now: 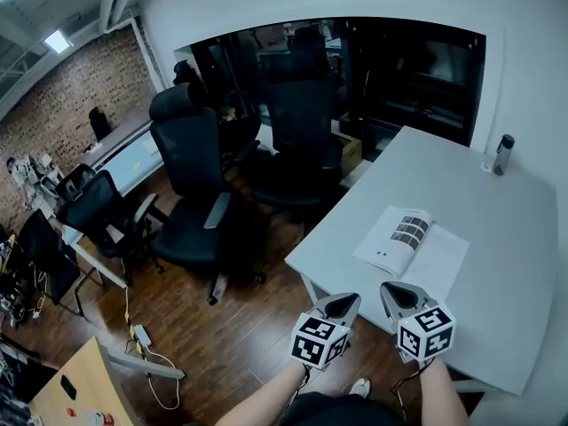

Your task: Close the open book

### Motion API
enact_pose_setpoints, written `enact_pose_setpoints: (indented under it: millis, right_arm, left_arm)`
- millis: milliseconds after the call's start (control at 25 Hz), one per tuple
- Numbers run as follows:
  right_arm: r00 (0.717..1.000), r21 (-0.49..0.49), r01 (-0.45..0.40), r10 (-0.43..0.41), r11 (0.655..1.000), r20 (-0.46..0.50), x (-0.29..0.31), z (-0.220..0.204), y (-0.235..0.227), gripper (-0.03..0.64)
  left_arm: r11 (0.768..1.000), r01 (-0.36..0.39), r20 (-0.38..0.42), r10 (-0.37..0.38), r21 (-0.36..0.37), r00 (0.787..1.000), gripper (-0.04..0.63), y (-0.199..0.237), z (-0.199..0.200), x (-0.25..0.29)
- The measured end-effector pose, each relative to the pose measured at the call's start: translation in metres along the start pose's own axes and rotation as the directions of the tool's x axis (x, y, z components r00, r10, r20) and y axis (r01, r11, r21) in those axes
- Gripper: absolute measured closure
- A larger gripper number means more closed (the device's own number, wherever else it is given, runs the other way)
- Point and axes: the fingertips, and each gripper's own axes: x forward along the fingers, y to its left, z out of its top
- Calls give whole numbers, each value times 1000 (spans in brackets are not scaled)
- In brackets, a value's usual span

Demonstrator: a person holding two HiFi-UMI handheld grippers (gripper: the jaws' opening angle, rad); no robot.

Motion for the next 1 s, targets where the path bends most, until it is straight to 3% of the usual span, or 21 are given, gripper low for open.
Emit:
enact_pose_setpoints:
  millis: [320, 600, 800, 1000]
  right_arm:
    - [996, 82, 93, -92, 992, -11, -7, -20, -78, 612]
    - [976, 124, 214, -207, 969, -64, 2, -38, -122, 612]
    - [949, 130, 309, -296, 942, -110, 16, -35, -140, 612]
    - [915, 139, 391, -368, 910, -167, 34, -40, -147, 612]
  left_arm:
    - [1000, 12, -80, -10, 26, 997, 591, 2, 5, 69]
    - [995, 92, -153, -85, 42, 985, 591, 20, -7, 124]
    - [986, 168, -241, -163, 3, 957, 591, 39, -41, 158]
    - [973, 230, -344, -225, -28, 912, 591, 54, -69, 188]
